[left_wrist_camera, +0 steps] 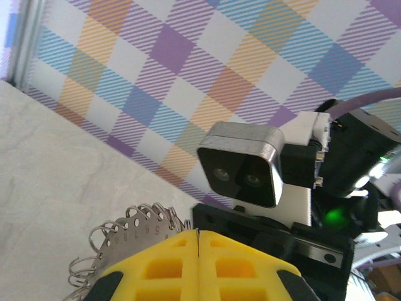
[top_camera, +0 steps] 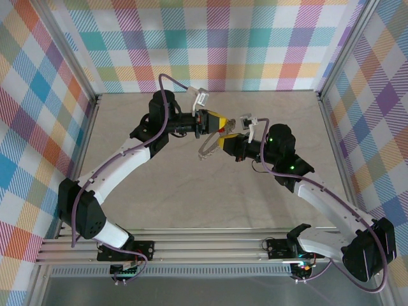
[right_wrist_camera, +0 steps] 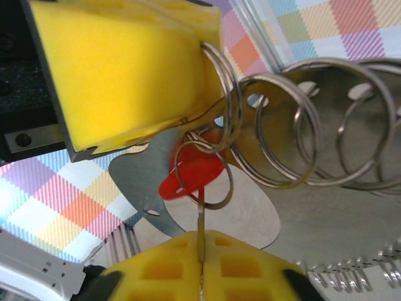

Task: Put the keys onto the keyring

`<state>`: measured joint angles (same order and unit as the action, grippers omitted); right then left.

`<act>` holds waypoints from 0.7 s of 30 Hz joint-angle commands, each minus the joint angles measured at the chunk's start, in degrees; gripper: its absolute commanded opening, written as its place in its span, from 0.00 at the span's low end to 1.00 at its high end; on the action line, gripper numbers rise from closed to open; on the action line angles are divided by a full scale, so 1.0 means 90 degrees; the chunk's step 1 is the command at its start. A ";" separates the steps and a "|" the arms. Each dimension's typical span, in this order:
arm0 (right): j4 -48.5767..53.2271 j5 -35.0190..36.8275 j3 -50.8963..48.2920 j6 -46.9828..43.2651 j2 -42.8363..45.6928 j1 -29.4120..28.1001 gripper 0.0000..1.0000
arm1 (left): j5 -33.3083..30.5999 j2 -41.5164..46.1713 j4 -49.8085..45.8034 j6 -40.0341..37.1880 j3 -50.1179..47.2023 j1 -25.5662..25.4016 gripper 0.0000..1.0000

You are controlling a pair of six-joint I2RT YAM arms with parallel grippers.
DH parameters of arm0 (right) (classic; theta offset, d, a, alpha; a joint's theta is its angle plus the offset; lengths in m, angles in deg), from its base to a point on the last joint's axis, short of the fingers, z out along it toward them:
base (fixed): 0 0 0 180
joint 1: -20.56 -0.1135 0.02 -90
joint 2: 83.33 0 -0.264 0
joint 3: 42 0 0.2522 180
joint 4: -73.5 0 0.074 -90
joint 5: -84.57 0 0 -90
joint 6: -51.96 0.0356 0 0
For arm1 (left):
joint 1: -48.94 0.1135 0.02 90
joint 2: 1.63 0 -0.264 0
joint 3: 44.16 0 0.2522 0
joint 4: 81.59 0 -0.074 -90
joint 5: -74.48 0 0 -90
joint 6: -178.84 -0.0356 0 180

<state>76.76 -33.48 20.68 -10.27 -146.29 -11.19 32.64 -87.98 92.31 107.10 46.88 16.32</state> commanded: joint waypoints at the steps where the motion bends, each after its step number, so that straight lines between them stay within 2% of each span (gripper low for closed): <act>1: 0.0298 0.0250 0.0149 -0.0068 0.0021 -0.0076 0.47 | -0.0456 0.0368 0.0321 -0.0078 -0.0050 -0.0038 0.00; 7: 0.0602 0.0664 0.0159 -0.0068 0.0238 -0.0059 0.62 | -0.0871 0.0455 0.0299 0.0013 -0.0142 -0.0037 0.00; 15: 0.1157 0.1501 0.0238 0.0123 0.0683 0.0070 0.67 | -0.1073 0.0502 0.0490 0.0442 -0.0168 -0.0037 0.00; 21: 0.1168 0.1947 0.0208 0.0436 0.0849 0.0211 0.68 | -0.1456 0.0557 0.0719 0.0954 -0.0198 -0.0040 0.00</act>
<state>86.56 -19.34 21.01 -8.43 -139.67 -9.92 21.89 -85.86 94.14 112.19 45.35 16.32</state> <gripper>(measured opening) 0.676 0.049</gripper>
